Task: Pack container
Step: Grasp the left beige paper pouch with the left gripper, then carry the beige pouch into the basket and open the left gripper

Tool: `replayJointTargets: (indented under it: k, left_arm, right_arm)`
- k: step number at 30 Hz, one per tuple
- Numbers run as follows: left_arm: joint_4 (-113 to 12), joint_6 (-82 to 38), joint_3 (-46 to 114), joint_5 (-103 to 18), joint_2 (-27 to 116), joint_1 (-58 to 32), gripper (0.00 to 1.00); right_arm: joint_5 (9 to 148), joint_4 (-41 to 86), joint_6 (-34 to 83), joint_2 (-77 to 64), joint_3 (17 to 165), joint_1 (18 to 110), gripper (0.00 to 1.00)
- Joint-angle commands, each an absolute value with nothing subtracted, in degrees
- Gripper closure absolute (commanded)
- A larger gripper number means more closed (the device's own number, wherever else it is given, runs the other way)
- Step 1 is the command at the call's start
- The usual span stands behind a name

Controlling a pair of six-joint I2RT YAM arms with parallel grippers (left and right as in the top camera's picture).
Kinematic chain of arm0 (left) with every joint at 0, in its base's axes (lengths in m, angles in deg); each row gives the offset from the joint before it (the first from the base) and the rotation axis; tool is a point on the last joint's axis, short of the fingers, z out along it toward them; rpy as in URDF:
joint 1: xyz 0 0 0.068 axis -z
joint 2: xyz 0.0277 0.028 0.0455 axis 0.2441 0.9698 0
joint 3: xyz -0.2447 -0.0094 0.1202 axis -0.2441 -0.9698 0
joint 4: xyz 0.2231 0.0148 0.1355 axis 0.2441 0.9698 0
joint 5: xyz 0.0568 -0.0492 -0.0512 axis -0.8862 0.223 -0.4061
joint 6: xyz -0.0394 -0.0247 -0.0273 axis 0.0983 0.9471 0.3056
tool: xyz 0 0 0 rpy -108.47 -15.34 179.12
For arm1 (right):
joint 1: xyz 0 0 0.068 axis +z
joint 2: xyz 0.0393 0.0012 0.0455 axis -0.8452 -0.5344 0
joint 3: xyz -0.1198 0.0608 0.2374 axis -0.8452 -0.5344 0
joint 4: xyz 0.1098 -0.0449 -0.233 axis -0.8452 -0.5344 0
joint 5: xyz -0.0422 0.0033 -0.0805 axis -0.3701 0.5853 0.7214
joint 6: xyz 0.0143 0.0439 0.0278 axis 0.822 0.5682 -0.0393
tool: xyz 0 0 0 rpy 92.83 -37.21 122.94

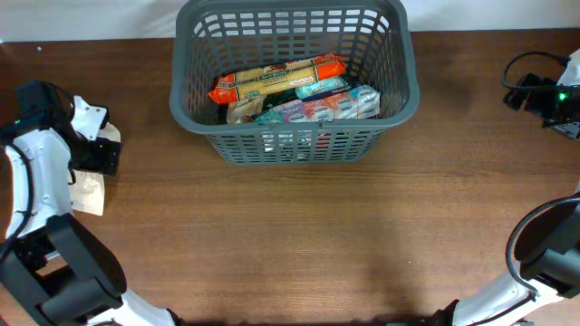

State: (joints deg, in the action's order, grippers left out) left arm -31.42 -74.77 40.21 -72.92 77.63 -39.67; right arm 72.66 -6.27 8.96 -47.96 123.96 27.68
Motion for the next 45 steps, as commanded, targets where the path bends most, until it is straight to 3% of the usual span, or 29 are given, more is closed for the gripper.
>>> replayJointTargets:
  k: [1, 12, 17, 19, 21, 22, 30, 41, 45]
  left_arm:
    - [-33.5, -72.4, 40.6, -76.9, 80.5, -39.9, 0.16]
    - [-37.8, -69.8, 40.6, -82.9, 91.2, -41.1, 0.17]
    - [-40.3, -66.7, 40.6, -87.2, 93.1, -42.5, 0.25]
    - [-40.5, -66.7, 40.6, -87.2, 93.6, -42.9, 0.46]
    - [-40.3, -66.5, 40.6, -87.0, 93.9, -43.2, 0.92]
    - [-40.2, -66.1, 40.6, -86.4, 93.9, -43.2, 0.98]
    - [-30.8, -64.7, 52.3, -81.8, 93.4, -40.8, 0.98]
    - [-15.8, -65.4, 96.0, -81.7, 89.3, -32.0, 0.99]
    - [-15.1, -74.5, 107.3, -75.3, 87.5, -24.5, 0.98]
  right_arm:
    - [72.2, -6.1, 9.1, -46.9, 123.8, 27.7, 0.01]
    - [72.2, -6.2, 9.0, -46.9, 123.8, 27.7, 0.01]
    - [72.2, -6.1, 9.1, -46.9, 123.8, 27.7, 0.01]
    - [72.2, -6.1, 9.1, -46.9, 123.8, 27.7, 0.01]
    - [72.2, -6.2, 9.1, -47.0, 123.8, 27.7, 0.01]
    - [72.2, -6.2, 9.1, -46.9, 123.8, 27.7, 0.01]
    - [72.2, -6.2, 9.1, -46.9, 123.8, 27.7, 0.01]
    - [72.2, -6.2, 9.1, -47.0, 123.8, 27.7, 0.01]
    - [72.2, -6.2, 9.1, -47.0, 123.8, 27.7, 0.01]
